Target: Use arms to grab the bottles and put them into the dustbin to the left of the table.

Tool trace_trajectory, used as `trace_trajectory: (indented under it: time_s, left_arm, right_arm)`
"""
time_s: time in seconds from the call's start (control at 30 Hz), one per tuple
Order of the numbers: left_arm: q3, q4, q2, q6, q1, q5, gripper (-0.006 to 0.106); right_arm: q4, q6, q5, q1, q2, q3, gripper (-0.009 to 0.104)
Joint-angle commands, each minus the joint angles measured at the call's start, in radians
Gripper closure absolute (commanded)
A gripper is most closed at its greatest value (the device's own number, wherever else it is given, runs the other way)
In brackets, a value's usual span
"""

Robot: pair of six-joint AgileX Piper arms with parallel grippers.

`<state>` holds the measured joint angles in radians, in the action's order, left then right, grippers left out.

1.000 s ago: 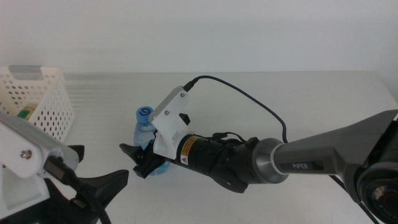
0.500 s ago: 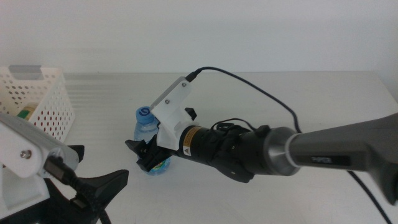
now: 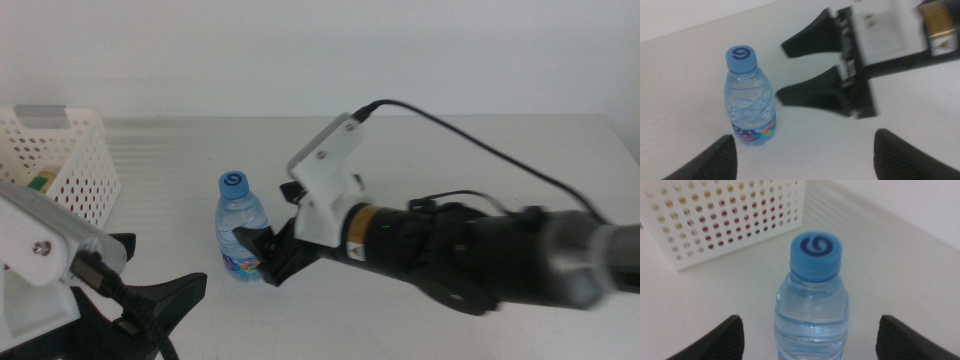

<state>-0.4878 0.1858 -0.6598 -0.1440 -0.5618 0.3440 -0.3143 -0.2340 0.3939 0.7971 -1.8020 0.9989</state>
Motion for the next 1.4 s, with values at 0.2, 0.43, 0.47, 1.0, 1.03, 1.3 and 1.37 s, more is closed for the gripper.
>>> trace_trajectory:
  time_s: [0.2,0.43,0.47,1.0,1.03,1.3,1.37]
  left_arm:
    - [-0.028,0.012,0.003,0.013,-0.004,-0.074,0.012]
    - [-0.028,0.012,0.003,0.013,-0.004,-0.074,0.012]
    - [-0.028,0.012,0.003,0.013,-0.004,-0.074,0.012]
    - [-0.028,0.011,0.003,0.013,-0.004,-0.074,0.012]
    - [-0.028,0.011,0.003,0.013,-0.004,-0.074,0.012]
    - [-0.028,0.011,0.003,0.013,-0.004,-0.073,0.012]
    - [-0.028,0.002,0.003,0.011,-0.004,-0.107,0.012]
  right_arm:
    - [-0.007,-0.046,-0.047,0.0,0.371,-0.158,0.0]
    - [-0.007,-0.049,-0.27,0.0,0.634,-0.257,0.0]
    - [-0.007,-0.049,-0.313,0.0,0.663,-0.263,0.0]
    - [0.217,0.221,-0.545,0.0,0.903,-0.334,0.013]
    - [0.215,0.221,-0.545,0.0,0.904,-0.334,0.014]
    - [0.203,0.22,-0.549,0.0,0.9,-0.334,0.016]
    - [0.204,0.22,-0.549,0.0,0.9,-0.334,0.017]
